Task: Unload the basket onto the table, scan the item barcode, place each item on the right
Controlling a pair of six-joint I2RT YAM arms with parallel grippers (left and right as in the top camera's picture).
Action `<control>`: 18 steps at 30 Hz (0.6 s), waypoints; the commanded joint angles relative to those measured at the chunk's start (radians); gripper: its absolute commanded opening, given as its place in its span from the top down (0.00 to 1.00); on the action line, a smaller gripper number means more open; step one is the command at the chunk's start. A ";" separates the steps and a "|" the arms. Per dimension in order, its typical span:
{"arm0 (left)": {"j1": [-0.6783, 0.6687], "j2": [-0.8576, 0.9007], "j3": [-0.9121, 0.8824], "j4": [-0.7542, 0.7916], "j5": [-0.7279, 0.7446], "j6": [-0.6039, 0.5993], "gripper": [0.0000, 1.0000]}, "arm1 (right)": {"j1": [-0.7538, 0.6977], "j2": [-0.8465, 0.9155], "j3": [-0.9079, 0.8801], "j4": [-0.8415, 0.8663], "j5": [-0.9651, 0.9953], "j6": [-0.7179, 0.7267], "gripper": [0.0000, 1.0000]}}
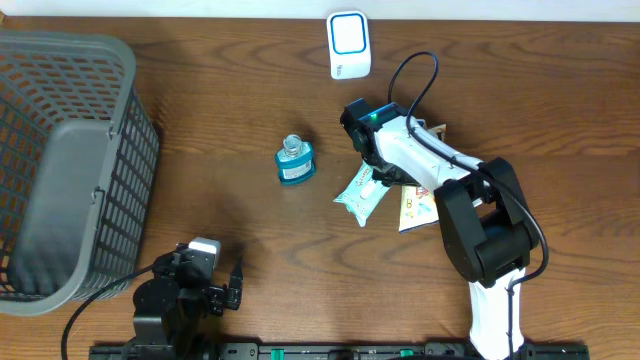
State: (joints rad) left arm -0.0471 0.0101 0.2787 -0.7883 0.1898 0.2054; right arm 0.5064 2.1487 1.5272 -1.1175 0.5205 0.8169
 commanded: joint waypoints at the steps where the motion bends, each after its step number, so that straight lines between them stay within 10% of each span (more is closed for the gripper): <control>1: -0.003 -0.006 0.002 -0.001 0.012 -0.009 0.01 | 0.002 0.013 -0.001 0.000 -0.025 -0.104 0.89; 18: -0.003 -0.006 0.002 -0.001 0.012 -0.009 0.01 | -0.394 -0.109 0.129 -0.268 -1.561 -1.124 0.99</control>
State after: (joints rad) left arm -0.0471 0.0101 0.2787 -0.7883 0.1898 0.2058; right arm 0.1509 2.0739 1.6543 -1.3251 -0.6868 0.0029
